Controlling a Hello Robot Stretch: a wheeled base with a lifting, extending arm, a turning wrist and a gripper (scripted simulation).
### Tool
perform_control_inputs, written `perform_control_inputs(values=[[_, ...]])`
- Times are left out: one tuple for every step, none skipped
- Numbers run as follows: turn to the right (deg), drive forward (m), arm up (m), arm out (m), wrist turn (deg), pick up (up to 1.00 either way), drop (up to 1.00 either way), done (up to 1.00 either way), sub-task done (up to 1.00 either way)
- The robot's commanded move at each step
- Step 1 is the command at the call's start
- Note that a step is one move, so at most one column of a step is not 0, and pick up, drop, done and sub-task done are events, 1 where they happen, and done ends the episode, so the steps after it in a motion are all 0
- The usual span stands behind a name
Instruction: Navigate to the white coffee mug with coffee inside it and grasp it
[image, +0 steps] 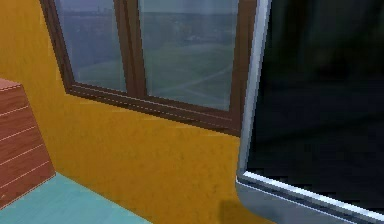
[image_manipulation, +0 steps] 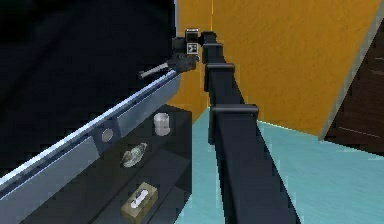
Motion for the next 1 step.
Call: perform_control_inputs(values=[[0.0, 0.00, -0.30, 0.00, 0.0, 0.00, 0.00, 0.00, 0.00]])
